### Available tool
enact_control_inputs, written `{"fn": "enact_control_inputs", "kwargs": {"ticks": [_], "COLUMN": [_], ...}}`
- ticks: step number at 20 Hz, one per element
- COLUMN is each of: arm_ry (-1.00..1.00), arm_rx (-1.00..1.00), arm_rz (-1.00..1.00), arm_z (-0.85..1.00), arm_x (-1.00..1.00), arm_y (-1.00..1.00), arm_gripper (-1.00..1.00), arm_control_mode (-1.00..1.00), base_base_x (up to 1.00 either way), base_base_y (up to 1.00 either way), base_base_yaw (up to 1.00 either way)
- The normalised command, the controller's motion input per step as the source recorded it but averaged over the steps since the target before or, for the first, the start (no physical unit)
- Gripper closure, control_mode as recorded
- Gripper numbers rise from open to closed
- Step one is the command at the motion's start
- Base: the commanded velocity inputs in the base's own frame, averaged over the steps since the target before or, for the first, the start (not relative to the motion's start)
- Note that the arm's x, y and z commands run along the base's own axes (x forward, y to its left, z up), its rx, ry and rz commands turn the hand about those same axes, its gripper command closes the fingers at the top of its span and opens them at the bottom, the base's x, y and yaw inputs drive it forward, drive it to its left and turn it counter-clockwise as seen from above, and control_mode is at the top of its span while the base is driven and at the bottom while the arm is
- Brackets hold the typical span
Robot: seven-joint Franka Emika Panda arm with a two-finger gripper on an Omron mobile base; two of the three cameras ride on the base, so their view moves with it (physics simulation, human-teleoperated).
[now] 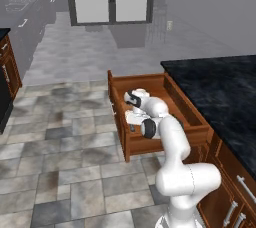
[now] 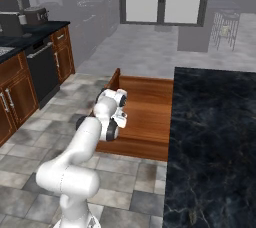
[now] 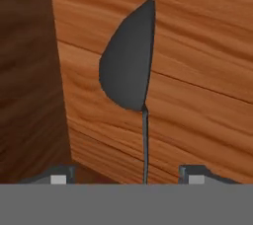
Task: Pick up the metallic utensils from the counter and place them in the open drawer. Make sure not to pick up any wooden utensils.
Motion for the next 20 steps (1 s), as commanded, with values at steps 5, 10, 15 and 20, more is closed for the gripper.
{"fn": "enact_control_inputs", "kwargs": {"ticks": [5,10,15,20], "arm_ry": [-0.12,-0.20,-0.08,-0.17], "arm_rx": [-0.05,-0.04,0.00,0.00], "arm_rz": [0.00,0.00,0.00,0.00], "arm_z": [0.77,0.92,1.00,0.82], "arm_x": [-0.83,-0.73,-0.71,-0.98], "arm_y": [0.05,0.00,0.00,0.00], "arm_gripper": [-1.00,-1.00,-1.00,-1.00], "arm_control_mode": [-1.00,-1.00,-1.00,-1.00], "base_base_x": [0.00,0.00,0.00,0.00], "base_base_y": [0.00,0.00,0.00,0.00], "base_base_yaw": [0.00,0.00,0.00,0.00]}}
